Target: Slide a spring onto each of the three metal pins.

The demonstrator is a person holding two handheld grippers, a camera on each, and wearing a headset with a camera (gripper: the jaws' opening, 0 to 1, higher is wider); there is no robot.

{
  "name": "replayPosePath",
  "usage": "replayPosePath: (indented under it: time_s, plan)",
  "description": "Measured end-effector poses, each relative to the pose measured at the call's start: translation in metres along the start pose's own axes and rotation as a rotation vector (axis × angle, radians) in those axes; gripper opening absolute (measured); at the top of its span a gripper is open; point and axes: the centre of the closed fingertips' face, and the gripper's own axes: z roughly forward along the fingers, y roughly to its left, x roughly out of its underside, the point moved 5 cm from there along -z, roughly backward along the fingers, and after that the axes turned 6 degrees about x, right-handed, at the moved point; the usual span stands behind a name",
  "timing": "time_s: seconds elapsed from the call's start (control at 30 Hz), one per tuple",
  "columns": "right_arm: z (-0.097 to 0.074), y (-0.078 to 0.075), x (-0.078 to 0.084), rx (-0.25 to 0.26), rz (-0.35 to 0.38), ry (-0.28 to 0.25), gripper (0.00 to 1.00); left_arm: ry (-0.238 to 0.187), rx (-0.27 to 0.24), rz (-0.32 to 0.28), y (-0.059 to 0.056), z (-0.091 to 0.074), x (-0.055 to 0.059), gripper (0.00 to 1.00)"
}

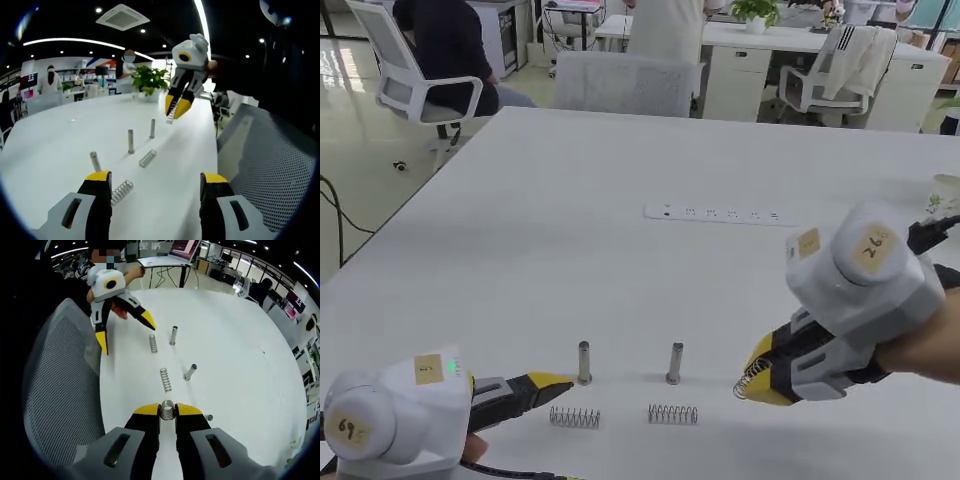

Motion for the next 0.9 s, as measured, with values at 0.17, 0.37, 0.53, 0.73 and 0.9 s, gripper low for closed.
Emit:
replayPosePath:
  time_s: [0.17,0.37,0.53,0.73,0.9]
  plan:
    - [-0.006,-0.012,0.005,0.026,0.012,0.023,0.08,0.002,0.001,0.000,-0.001,0.000,0.000,0.67]
    - [-0.007,-0.030,0.015,0.061,0.021,0.068,0.08,0.003,-0.001,0.000,-0.001,-0.001,0.001,0.67]
    - [-0.005,-0.039,0.018,0.068,0.031,0.083,0.08,0.002,-0.004,-0.002,-0.001,-0.003,0.001,0.66]
    - [0.003,-0.050,0.022,0.071,0.035,0.108,0.08,0.004,-0.007,-0.004,-0.001,-0.004,0.002,0.66]
    - [0.006,-0.052,0.023,0.071,0.041,0.115,0.08,0.004,-0.012,-0.006,-0.001,-0.005,0.002,0.66]
